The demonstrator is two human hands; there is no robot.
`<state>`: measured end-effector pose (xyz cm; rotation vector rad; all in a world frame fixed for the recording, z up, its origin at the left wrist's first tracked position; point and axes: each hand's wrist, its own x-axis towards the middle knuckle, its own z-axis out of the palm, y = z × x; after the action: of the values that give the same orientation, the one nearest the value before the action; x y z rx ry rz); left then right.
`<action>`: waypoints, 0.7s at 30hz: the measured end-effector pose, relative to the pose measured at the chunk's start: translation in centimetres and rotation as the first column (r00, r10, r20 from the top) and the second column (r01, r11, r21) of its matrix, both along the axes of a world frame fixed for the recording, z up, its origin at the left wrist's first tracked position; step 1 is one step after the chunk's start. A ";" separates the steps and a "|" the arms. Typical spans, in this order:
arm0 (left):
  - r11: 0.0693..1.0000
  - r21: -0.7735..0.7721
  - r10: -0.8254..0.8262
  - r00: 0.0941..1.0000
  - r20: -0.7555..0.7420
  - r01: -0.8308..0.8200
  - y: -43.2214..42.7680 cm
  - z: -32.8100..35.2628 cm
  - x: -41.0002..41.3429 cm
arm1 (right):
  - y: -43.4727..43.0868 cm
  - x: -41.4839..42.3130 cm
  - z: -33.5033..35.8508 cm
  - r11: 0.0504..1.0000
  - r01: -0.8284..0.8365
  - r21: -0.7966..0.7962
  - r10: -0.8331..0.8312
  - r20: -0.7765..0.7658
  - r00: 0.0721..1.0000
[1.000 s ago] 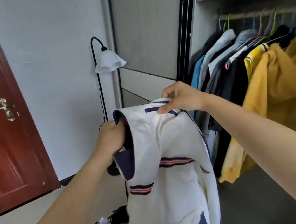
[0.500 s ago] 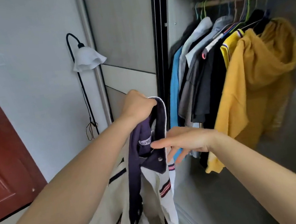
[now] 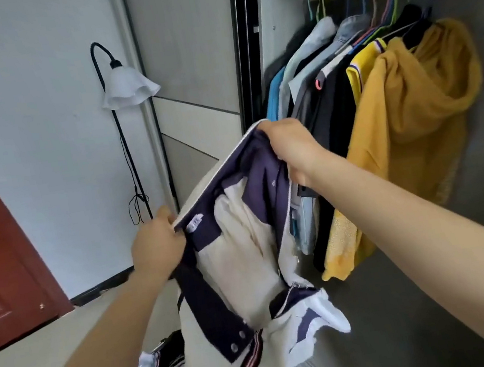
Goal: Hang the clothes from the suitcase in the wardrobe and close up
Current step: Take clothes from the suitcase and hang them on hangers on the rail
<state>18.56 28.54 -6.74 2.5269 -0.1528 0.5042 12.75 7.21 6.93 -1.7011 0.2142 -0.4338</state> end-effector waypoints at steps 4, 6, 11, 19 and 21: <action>0.881 -0.442 -0.047 0.901 -0.431 -0.166 -1.6 -6.1 -0.8 | -2.4 0.3 -0.1 0.995 0.094 0.028 -0.095 0.042 0.995; 0.743 -0.613 -0.159 0.819 -0.551 -0.269 -3.0 -6.3 -0.7 | -4.4 0.3 -0.9 0.991 0.134 0.029 -0.136 0.062 0.989; 0.493 -0.804 -0.287 0.810 -0.512 -0.333 -6.2 -0.6 2.3 | -12.2 -1.3 -2.2 0.929 0.286 -0.236 -0.278 0.070 0.958; 0.470 -0.882 -0.520 0.795 -0.313 -0.040 -18.3 10.0 1.3 | -22.3 -5.1 -3.9 0.695 0.271 -0.666 -0.499 -0.176 0.849; 0.476 -0.879 -0.529 0.791 -0.308 -0.024 -20.3 11.1 1.1 | -22.7 -5.8 -4.0 0.646 0.136 -0.751 -0.500 -0.282 0.819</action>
<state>19.67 8.26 4.36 1.4819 -0.0498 -0.2862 6.91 -15.51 2.89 -2.5509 0.8240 -0.3833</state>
